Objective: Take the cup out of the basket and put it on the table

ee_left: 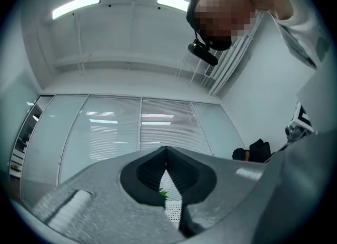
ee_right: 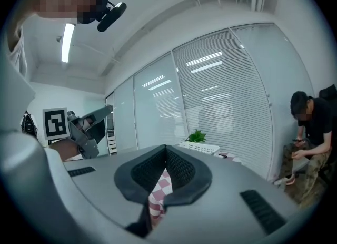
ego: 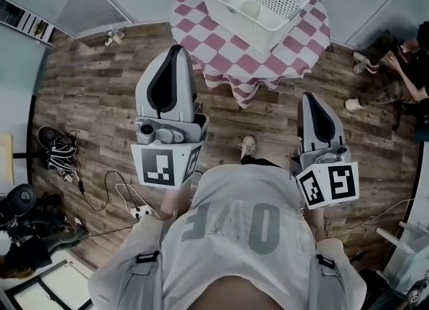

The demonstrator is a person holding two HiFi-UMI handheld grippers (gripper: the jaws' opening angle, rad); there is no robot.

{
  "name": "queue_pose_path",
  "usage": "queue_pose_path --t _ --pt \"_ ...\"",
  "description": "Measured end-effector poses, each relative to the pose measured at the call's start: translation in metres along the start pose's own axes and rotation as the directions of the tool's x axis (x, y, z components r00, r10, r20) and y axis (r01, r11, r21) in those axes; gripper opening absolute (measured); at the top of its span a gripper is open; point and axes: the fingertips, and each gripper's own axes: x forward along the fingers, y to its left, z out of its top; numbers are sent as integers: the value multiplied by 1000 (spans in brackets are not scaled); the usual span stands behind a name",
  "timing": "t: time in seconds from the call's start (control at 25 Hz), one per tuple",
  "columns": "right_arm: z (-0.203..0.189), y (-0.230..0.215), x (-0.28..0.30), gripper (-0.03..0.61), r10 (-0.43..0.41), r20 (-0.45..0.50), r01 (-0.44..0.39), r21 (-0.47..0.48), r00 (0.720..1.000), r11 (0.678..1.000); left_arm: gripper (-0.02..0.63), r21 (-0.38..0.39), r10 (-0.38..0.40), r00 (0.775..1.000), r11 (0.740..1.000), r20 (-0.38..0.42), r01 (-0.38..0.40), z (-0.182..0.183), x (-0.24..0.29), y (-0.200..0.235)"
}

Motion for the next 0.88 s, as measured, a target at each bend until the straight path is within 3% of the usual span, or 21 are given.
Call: queue_pose_path --t 0.24,0.44,0.76,0.88 --pt "-16 -26 21 8 -19 -58 20 18 998 1000 5 -17 9 1000 1000 7 -9 -18 36 2" --pt "0 -46 52 9 -12 -18 12 1 1000 1000 5 -22 -12 1000 1000 -13 12 -38 64 -3" --pt "11 -51 107 8 27 6 -27 -45 1000 999 5 -1 40 995 999 -95 -40 -76 75 22" --pt "7 -53 125 8 22 -5 -22 -37 1000 999 5 -33 40 993 999 -111 -44 -95 84 34"
